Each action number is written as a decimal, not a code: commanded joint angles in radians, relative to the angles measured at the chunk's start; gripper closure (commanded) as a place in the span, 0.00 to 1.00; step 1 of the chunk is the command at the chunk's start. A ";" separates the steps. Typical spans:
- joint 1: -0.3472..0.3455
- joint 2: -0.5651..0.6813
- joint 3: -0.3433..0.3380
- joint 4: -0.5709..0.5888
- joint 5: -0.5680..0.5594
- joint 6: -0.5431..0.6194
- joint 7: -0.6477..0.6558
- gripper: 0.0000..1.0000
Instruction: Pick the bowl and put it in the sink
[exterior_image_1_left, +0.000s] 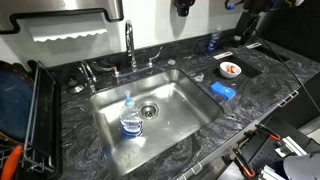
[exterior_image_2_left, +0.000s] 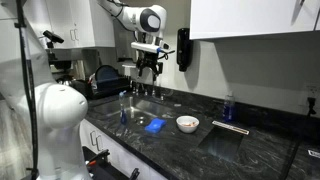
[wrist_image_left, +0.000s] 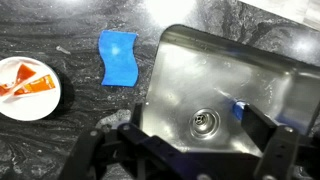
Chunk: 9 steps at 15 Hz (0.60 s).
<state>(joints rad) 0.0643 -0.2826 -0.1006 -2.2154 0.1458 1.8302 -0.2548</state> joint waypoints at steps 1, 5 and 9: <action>-0.019 0.001 0.017 0.002 0.005 -0.003 -0.004 0.00; -0.017 -0.009 0.023 -0.007 -0.005 0.008 -0.006 0.00; -0.013 -0.054 0.035 -0.055 -0.023 0.044 -0.046 0.00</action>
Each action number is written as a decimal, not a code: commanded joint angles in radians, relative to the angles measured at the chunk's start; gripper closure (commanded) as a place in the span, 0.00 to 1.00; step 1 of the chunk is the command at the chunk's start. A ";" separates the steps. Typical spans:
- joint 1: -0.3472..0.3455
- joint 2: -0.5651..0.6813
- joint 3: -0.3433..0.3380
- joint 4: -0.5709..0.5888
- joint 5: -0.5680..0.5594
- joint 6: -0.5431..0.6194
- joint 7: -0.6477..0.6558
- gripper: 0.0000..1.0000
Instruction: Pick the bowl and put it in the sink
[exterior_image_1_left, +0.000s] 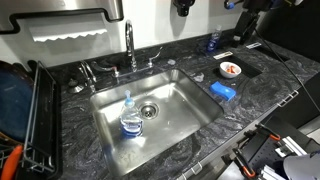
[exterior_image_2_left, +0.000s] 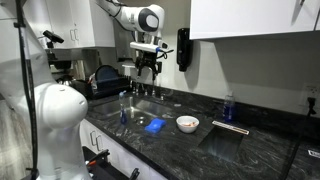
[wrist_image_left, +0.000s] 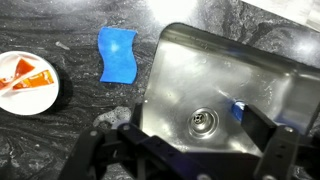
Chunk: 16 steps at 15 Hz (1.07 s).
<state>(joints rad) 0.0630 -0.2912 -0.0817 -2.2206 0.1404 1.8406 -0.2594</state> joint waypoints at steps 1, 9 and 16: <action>-0.013 -0.052 0.015 -0.059 -0.019 0.047 -0.054 0.00; -0.052 -0.035 -0.041 -0.182 -0.086 0.267 -0.134 0.00; -0.048 0.062 -0.106 -0.219 -0.031 0.398 -0.288 0.00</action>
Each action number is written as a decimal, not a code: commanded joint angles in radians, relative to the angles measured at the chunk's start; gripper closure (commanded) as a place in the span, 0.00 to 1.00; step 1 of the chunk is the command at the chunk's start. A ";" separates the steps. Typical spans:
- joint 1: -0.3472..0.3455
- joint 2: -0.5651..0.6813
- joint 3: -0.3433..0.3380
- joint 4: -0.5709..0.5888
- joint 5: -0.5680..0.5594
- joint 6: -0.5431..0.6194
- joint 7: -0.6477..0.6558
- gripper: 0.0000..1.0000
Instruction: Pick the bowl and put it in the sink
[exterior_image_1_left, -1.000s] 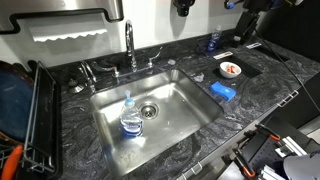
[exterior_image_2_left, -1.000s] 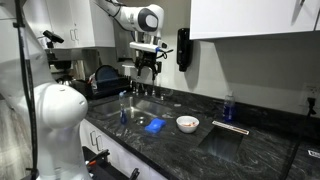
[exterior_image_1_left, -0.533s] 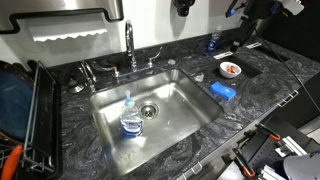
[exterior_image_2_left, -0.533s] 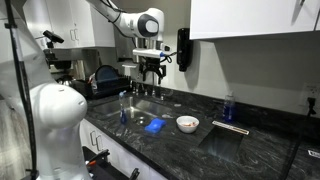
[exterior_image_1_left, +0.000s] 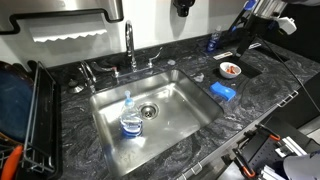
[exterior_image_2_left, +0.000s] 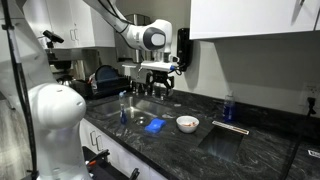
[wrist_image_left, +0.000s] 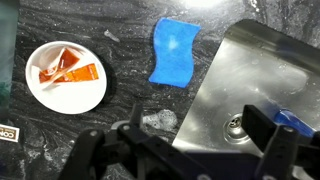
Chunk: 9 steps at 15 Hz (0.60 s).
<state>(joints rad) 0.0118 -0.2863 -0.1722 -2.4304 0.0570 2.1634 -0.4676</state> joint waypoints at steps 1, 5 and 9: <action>0.007 0.079 -0.018 -0.008 0.079 0.096 -0.102 0.00; 0.007 0.136 0.002 -0.009 0.118 0.142 -0.180 0.00; -0.008 0.119 0.016 -0.005 0.097 0.114 -0.130 0.00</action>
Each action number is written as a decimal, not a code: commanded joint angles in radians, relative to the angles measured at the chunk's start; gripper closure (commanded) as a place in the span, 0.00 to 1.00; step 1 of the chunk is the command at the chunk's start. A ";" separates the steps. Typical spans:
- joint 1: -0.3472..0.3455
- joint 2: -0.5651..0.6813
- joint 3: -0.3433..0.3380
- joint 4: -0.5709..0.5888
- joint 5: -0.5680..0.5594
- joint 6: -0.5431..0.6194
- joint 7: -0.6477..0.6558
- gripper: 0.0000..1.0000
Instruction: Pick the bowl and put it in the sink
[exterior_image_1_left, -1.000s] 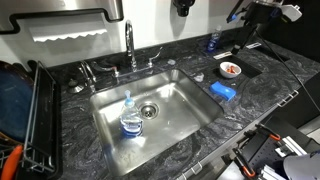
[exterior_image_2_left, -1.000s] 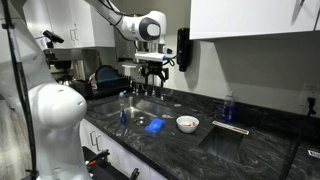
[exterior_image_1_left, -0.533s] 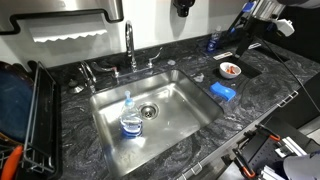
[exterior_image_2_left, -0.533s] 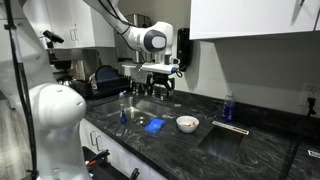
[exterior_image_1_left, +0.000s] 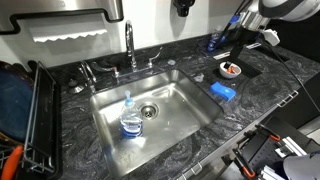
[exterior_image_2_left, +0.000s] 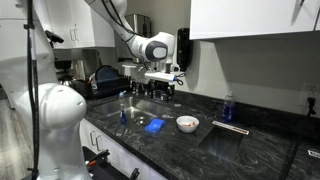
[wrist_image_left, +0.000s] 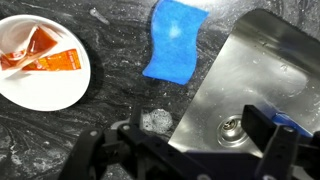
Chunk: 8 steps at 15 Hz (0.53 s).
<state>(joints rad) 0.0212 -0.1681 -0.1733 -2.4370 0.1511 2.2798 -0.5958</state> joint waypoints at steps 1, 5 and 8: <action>-0.017 -0.002 0.017 0.002 0.003 -0.003 -0.001 0.00; -0.017 -0.004 0.016 0.002 0.003 -0.003 -0.001 0.00; -0.015 -0.013 0.030 -0.048 -0.011 0.037 0.027 0.00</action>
<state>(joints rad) 0.0202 -0.1724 -0.1700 -2.4394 0.1496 2.2798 -0.5927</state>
